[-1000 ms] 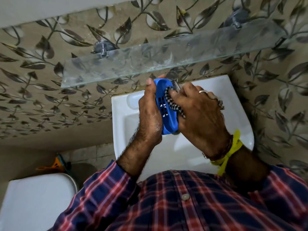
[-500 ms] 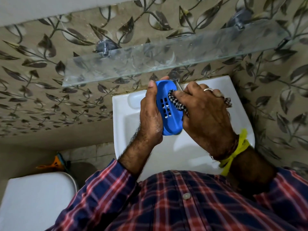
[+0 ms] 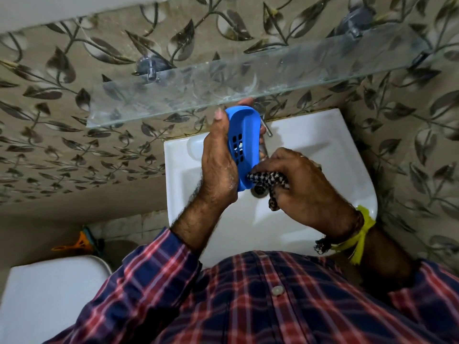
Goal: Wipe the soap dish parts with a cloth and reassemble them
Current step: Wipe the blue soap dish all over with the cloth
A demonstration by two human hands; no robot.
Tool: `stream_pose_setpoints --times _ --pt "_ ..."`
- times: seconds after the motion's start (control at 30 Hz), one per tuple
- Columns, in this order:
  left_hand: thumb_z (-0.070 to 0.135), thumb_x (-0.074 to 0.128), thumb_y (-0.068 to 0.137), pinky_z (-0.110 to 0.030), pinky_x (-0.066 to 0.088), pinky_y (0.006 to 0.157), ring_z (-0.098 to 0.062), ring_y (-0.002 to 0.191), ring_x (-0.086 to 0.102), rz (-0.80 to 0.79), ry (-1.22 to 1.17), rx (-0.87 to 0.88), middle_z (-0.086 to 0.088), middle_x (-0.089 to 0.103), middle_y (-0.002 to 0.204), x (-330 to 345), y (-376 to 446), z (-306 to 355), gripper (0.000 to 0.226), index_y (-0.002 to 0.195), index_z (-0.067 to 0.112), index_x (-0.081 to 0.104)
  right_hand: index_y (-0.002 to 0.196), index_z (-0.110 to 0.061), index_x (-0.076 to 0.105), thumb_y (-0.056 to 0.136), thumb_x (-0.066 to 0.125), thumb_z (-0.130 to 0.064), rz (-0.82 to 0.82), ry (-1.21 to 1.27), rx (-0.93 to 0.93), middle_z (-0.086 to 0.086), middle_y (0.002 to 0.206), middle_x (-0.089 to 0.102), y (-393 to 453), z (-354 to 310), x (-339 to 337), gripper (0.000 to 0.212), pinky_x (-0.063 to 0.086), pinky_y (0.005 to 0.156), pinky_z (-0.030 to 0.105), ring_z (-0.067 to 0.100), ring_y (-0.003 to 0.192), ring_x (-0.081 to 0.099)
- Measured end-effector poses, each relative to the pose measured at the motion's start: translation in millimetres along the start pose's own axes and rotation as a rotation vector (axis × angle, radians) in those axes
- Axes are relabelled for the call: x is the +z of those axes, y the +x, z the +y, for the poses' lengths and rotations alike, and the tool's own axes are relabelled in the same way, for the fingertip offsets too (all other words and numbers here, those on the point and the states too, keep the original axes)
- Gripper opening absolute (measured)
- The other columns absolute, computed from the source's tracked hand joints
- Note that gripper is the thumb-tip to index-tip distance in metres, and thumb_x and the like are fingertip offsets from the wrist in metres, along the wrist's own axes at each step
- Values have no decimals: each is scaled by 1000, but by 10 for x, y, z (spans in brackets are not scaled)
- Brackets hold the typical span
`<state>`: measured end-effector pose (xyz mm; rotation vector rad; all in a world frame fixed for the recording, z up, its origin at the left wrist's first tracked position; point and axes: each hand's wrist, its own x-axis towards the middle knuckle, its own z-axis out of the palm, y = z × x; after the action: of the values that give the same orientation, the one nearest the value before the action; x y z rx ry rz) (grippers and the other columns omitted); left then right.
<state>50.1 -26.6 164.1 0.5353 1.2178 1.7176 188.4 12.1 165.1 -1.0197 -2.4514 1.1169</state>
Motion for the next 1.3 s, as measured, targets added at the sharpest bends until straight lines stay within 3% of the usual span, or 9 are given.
stream_pose_setpoints --times 0.2,0.33,0.47,0.6,0.7,0.83,1.03,1.17,1.3 --pt "56 35 97 -34 50 66 -20 83 64 -68 141 132 0 71 91 -15 -54 -147 53 126 24 66 98 -29 72 84 62 9 -109 347 205 -12 100 65 29 105 84 42 53 68 15 -9 74 63" --pt "45 29 102 -29 52 75 -12 90 63 -135 287 243 6 69 104 -48 -58 -246 60 139 4 52 91 -33 70 86 63 9 -146 492 252 -6 92 74 25 159 73 43 57 71 47 21 84 73" --pt "47 32 99 -46 47 90 -24 101 61 -55 51 113 -7 65 111 -54 -7 -201 51 133 17 58 87 -22 72 83 59 19 -240 780 255 -4 80 75 -2 277 2 43 55 67 22 9 74 71" --pt "62 51 92 -42 49 86 -27 92 62 -70 -193 35 -13 64 104 -142 104 34 61 134 18 55 95 -14 70 72 60 6 -13 1339 396 5 82 75 -18 508 -192 32 59 63 33 20 75 71" --pt "67 75 71 -47 50 90 -30 93 63 -206 -311 -5 -18 62 105 -100 89 44 92 140 13 47 99 -12 67 80 56 9 123 1254 438 3 79 75 0 624 -283 30 60 63 28 18 73 70" --pt "54 78 75 -46 54 92 -30 96 66 -221 -344 -71 -18 66 110 -91 25 -12 76 134 12 57 109 -6 66 88 58 10 304 1086 398 12 88 70 32 526 -273 28 51 43 20 15 62 68" --pt "17 62 85 -67 50 98 -56 118 60 132 -92 -105 -36 61 130 -244 -4 -100 51 130 -7 57 111 -8 69 85 67 2 424 1117 345 10 93 75 112 422 -235 28 51 43 26 26 68 67" --pt "8 64 94 -68 51 96 -54 112 63 245 -50 -21 -32 66 123 -307 -28 -135 31 124 1 63 97 -21 70 84 67 11 411 730 -32 -6 83 75 84 267 -168 35 55 55 22 7 67 68" --pt "13 63 93 -48 60 84 -34 96 70 233 19 79 -14 74 104 -314 -28 -96 25 117 8 67 107 -15 68 80 59 10 330 361 -437 0 106 70 -2 104 -49 37 54 80 35 21 95 68"
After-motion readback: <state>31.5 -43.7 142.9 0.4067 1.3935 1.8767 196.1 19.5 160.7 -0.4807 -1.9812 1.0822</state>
